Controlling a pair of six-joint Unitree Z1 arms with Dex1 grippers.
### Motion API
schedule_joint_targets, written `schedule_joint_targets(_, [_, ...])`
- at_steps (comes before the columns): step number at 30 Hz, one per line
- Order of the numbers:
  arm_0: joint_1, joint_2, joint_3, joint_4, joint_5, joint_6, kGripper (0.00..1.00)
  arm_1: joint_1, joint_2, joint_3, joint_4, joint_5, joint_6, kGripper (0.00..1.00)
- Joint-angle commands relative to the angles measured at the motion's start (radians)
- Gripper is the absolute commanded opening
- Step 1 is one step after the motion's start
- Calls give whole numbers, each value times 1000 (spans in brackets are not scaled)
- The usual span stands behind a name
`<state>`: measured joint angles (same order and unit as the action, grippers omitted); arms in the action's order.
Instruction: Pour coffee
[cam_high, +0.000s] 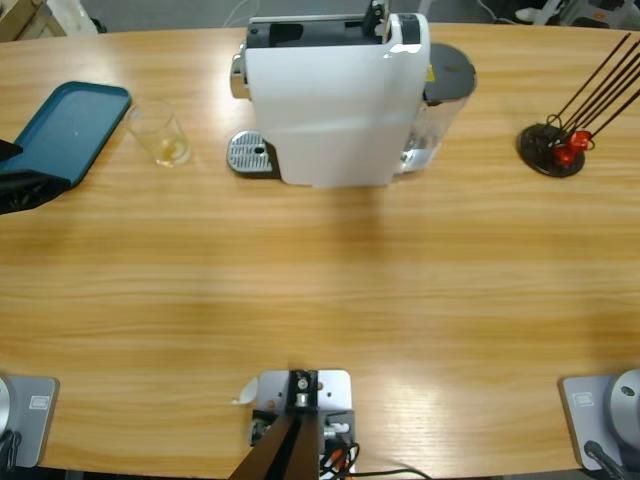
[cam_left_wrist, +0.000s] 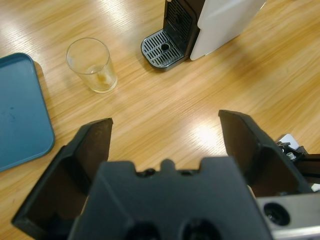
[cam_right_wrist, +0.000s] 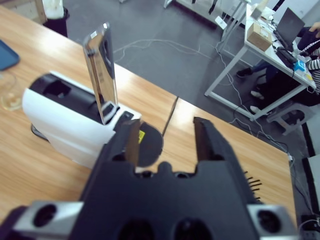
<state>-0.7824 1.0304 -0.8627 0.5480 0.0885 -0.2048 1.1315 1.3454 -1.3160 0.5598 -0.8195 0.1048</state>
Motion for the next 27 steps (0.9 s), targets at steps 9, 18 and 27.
schedule_joint_targets(9, [-8,10,18,0,-9,13,918,-70,243,-31,-235,43,-177,0])
schedule_joint_targets(18, [-8,10,17,-1,-10,13,919,-134,350,-98,-311,32,-293,0])
schedule_joint_targets(27, [-8,13,18,-3,-11,13,918,-136,406,-116,-299,45,-300,0])
